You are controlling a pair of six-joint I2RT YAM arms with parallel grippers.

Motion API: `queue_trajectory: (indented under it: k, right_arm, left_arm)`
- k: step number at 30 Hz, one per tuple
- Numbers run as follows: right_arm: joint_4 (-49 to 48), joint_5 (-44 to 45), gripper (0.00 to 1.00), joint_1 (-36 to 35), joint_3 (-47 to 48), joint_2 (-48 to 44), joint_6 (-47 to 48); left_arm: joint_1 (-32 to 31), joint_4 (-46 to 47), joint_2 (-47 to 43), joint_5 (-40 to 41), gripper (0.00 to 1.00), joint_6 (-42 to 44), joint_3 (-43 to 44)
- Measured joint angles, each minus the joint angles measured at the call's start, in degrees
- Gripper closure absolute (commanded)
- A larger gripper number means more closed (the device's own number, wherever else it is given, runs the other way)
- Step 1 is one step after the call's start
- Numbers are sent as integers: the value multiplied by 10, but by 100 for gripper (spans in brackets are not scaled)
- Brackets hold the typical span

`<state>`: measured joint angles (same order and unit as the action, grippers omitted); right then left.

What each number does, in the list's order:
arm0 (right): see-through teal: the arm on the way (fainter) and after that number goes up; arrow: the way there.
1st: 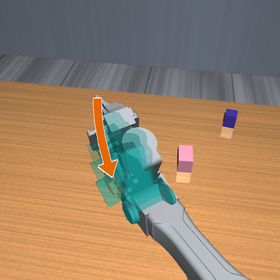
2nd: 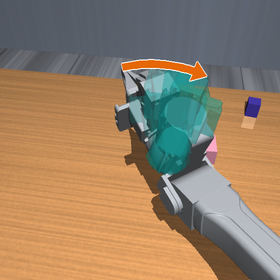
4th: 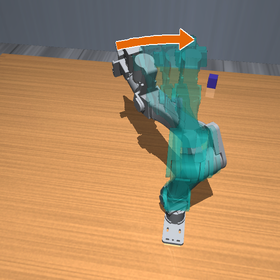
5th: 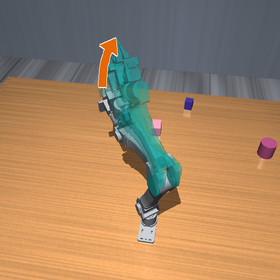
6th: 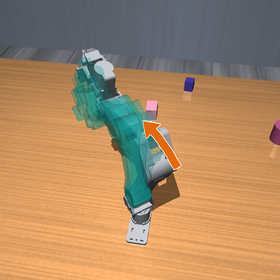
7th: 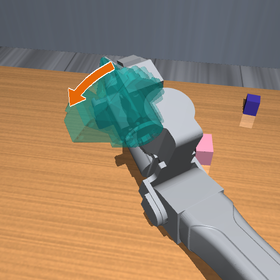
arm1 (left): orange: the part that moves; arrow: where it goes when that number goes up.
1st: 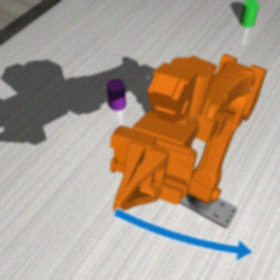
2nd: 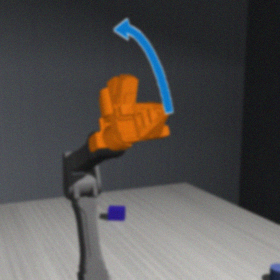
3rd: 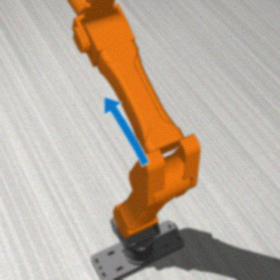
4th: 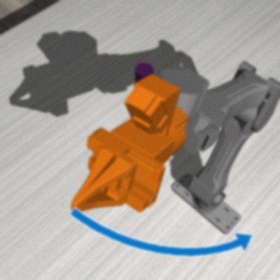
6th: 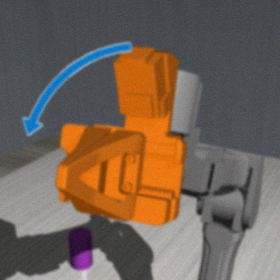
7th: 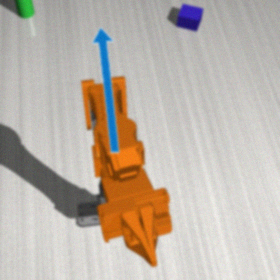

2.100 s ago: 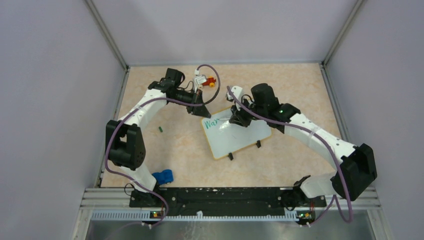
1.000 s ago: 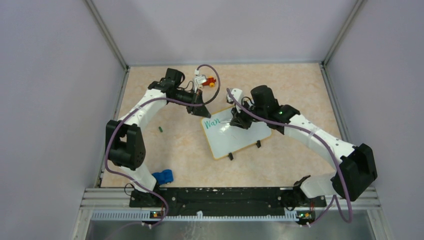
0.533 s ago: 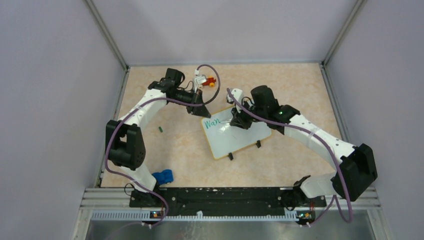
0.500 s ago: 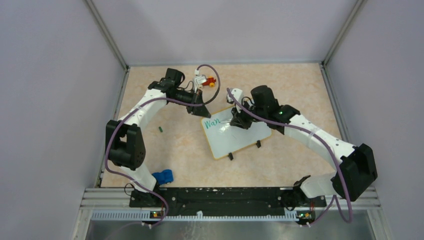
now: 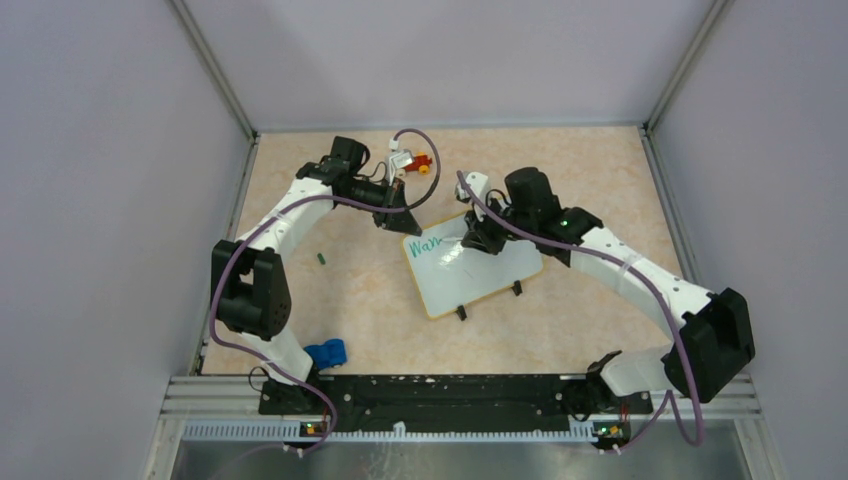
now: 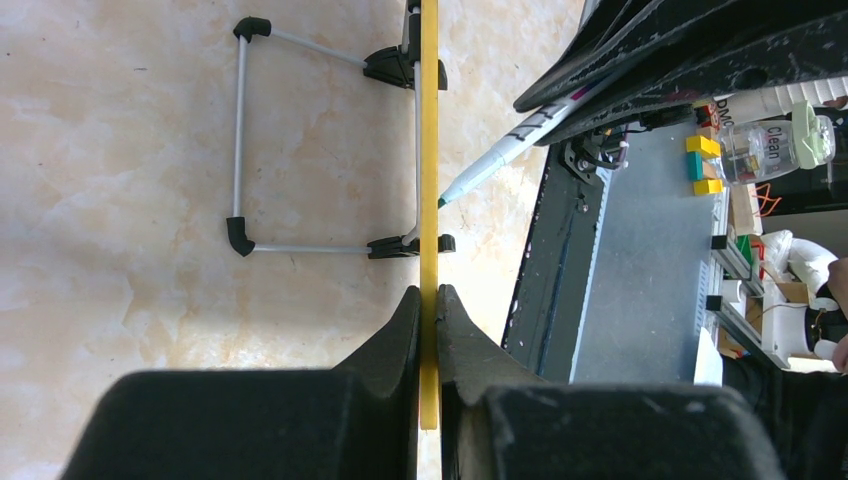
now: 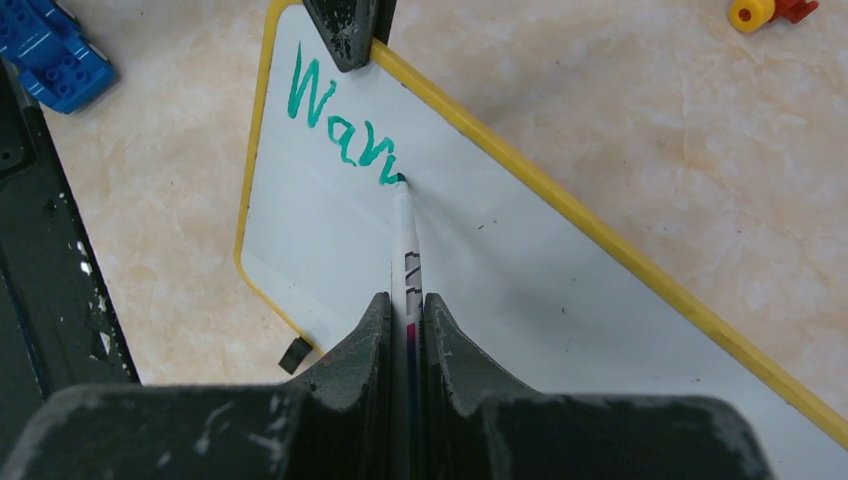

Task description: Write a sentence on the whiteboard

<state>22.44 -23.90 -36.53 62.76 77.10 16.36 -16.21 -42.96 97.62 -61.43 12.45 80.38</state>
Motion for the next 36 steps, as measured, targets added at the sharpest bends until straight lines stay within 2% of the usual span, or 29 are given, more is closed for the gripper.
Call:
queue_trajectory:
  k: [36]
  right_arm:
    - [8,-3,100,7,-9,-9,5]
  left_arm:
    - [0,0,0,-1,100,1,0]
